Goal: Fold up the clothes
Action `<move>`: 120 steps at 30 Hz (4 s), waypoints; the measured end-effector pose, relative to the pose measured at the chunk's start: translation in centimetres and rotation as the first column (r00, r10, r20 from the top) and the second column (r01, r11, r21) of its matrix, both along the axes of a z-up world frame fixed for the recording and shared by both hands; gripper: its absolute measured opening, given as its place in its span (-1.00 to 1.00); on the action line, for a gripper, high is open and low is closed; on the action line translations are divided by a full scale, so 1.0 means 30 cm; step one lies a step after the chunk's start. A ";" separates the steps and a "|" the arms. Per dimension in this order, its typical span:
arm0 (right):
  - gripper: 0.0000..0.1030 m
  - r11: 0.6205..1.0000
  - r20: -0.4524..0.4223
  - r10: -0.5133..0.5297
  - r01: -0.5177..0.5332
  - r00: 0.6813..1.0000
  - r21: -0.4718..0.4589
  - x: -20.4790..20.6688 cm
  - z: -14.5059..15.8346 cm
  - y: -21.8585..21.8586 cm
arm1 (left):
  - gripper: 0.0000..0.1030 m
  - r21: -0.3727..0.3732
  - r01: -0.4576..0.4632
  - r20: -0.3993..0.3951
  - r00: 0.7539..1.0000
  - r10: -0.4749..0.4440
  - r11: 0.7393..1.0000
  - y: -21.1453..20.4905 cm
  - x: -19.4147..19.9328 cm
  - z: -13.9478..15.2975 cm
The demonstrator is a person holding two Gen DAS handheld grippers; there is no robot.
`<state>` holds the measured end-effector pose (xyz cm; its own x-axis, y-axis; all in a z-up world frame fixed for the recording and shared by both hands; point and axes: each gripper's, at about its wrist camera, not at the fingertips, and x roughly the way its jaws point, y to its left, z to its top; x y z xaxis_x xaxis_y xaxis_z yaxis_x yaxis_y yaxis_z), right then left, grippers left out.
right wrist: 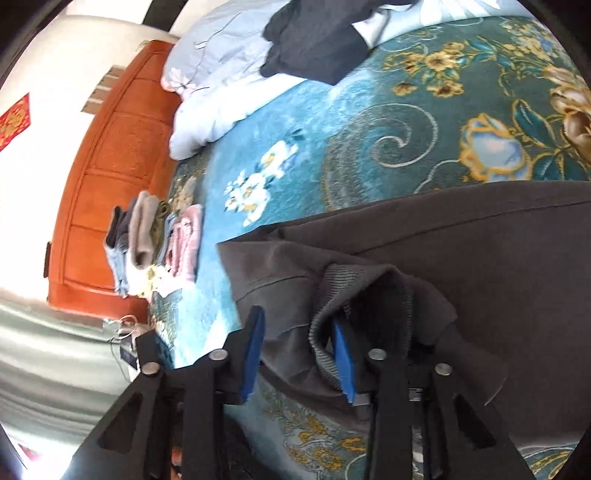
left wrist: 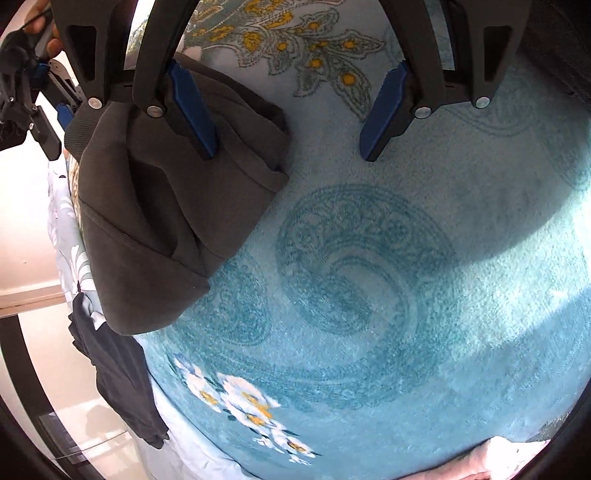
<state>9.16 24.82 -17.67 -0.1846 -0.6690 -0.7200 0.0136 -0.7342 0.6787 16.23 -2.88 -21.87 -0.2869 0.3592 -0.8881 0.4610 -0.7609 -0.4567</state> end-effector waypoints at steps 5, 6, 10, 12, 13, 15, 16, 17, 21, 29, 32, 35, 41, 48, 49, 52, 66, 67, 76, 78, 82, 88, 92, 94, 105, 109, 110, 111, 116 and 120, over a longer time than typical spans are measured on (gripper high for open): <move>-0.29 0.998 0.100 -0.064 0.063 0.993 0.013 -0.023 -0.100 0.029 | 0.59 0.040 -0.018 -0.005 1.000 0.019 0.999 -0.028 0.002 -0.004; -0.41 0.995 0.108 -0.092 0.094 0.990 -0.017 -0.027 -0.104 0.041 | 0.59 0.045 -0.023 -0.006 1.000 0.023 0.999 -0.031 0.004 -0.004; -0.95 0.988 0.051 -0.098 0.103 0.994 -0.115 -0.061 -0.004 0.022 | 0.59 0.063 -0.038 -0.009 0.999 0.038 0.997 -0.042 0.019 0.002; -0.95 0.980 -0.025 -0.079 0.073 0.997 -0.186 -0.073 0.095 0.002 | 0.61 0.092 -0.041 -0.024 0.999 0.043 0.995 -0.045 0.025 0.008; -0.95 0.971 -0.080 -0.082 0.062 0.993 -0.231 -0.068 0.164 0.004 | 0.62 0.119 -0.043 -0.037 0.998 0.047 0.992 -0.048 0.027 0.011; -0.96 0.955 -0.185 -0.102 0.044 0.977 -0.293 -0.048 0.286 0.021 | 0.63 0.171 -0.044 -0.063 0.996 0.056 0.984 -0.050 0.028 0.018; -0.96 0.955 -0.217 -0.116 0.048 0.969 -0.293 -0.033 0.320 0.038 | 0.63 0.156 -0.043 -0.056 0.997 0.052 0.987 -0.049 0.027 0.019; -0.96 0.957 -0.228 -0.128 0.060 0.965 -0.284 -0.015 0.327 0.059 | 0.63 0.136 -0.041 -0.046 0.998 0.047 0.990 -0.048 0.025 0.020; -0.96 0.981 -0.091 -0.172 0.163 0.981 -0.105 0.053 0.142 0.161 | 0.61 0.178 -0.087 -0.025 0.995 0.093 0.980 -0.073 0.030 0.008; -0.96 0.958 0.022 -0.264 0.265 0.964 -0.109 0.175 0.032 0.298 | 0.61 0.244 -0.060 -0.097 0.992 0.086 0.968 -0.063 -0.015 0.056; -0.96 0.967 -0.022 -0.228 0.224 0.973 -0.120 0.189 0.104 0.288 | 0.61 0.167 0.006 -0.069 0.998 0.006 0.986 -0.020 -0.020 0.051; -0.96 0.976 0.010 -0.212 0.213 0.977 -0.038 0.177 0.074 0.282 | 0.61 0.110 0.060 -0.005 0.998 -0.060 0.992 0.014 -0.020 0.010; -0.83 0.969 0.074 -0.243 0.245 0.967 -0.021 0.191 0.014 0.294 | 0.61 0.080 0.093 0.003 0.996 -0.093 0.992 0.022 -0.021 0.012; 0.05 0.952 0.125 -0.276 0.289 0.953 -0.098 0.246 -0.016 0.359 | 0.62 0.101 0.091 0.006 0.996 -0.092 0.991 0.012 -0.021 -0.004; 0.05 0.947 0.134 -0.281 0.297 0.950 -0.119 0.253 -0.025 0.359 | 0.62 0.103 0.090 0.006 0.996 -0.091 0.991 0.010 -0.018 -0.005; 0.06 0.944 0.156 -0.271 0.294 0.950 -0.150 0.245 -0.052 0.332 | 0.62 0.110 0.089 0.008 0.996 -0.090 0.990 0.003 -0.012 -0.005; -0.78 0.959 0.099 -0.277 0.282 0.956 -0.039 0.135 -0.020 0.217 | 0.62 0.133 0.087 -0.012 0.996 -0.086 0.987 -0.012 0.007 0.003; -0.81 0.961 0.079 -0.268 0.272 0.960 -0.043 0.126 0.003 0.208 | 0.62 0.136 0.090 -0.018 0.996 -0.088 0.987 -0.012 0.009 0.007; -0.82 0.946 -0.125 -0.276 0.247 0.953 -0.210 0.098 0.223 0.286 | 0.62 0.222 0.202 -0.135 0.975 -0.175 0.954 0.037 0.010 0.065; -0.82 0.948 -0.099 -0.303 0.290 0.948 -0.129 0.092 0.170 0.338 | 0.62 0.202 0.222 -0.100 0.973 -0.206 0.954 0.055 0.005 0.047; -0.82 0.918 0.074 -0.393 0.395 0.917 -0.025 0.126 -0.032 0.459 | 0.62 0.213 0.210 -0.073 0.977 -0.198 0.954 0.050 0.015 0.036; -0.82 0.909 0.111 -0.411 0.416 0.905 -0.026 0.187 -0.090 0.505 | 0.62 0.240 0.166 -0.127 0.982 -0.138 0.957 0.012 0.016 0.064; -0.82 0.925 0.039 -0.379 0.380 0.925 -0.011 0.148 -0.016 0.463 | 0.61 0.221 0.163 -0.109 0.984 -0.142 0.961 0.017 -0.001 0.051; -0.82 0.944 -0.016 -0.329 0.329 0.944 -0.010 0.121 0.030 0.428 | 0.61 0.186 0.176 -0.130 0.980 -0.154 0.967 0.038 -0.014 0.075; -0.79 0.968 0.017 -0.252 0.252 0.968 0.022 0.029 -0.018 0.340 | 0.61 0.076 0.388 -0.306 0.886 -0.349 0.919 0.332 -0.149 0.279; -0.79 0.975 -0.063 -0.207 0.200 0.976 -0.099 0.027 0.079 0.305 | 0.61 0.101 0.375 -0.321 0.889 -0.326 0.922 0.314 -0.144 0.284; -0.79 0.974 -0.082 -0.201 0.190 0.976 -0.126 0.029 0.090 0.302 | 0.61 0.098 0.362 -0.316 0.894 -0.317 0.927 0.298 -0.139 0.280; -0.79 0.973 -0.094 -0.197 0.183 0.976 -0.143 0.027 0.093 0.296 | 0.61 0.094 0.349 -0.309 0.900 -0.306 0.932 0.281 -0.135 0.276; -0.79 0.977 0.010 -0.186 0.186 0.982 -0.103 -0.007 -0.004 0.248 | 0.61 0.112 0.305 -0.293 0.920 -0.262 0.946 0.240 -0.149 0.253; -0.79 0.983 -0.034 -0.152 0.148 0.988 -0.113 -0.020 0.031 0.212 | 0.62 0.062 0.346 -0.254 0.913 -0.320 0.936 0.290 -0.184 0.208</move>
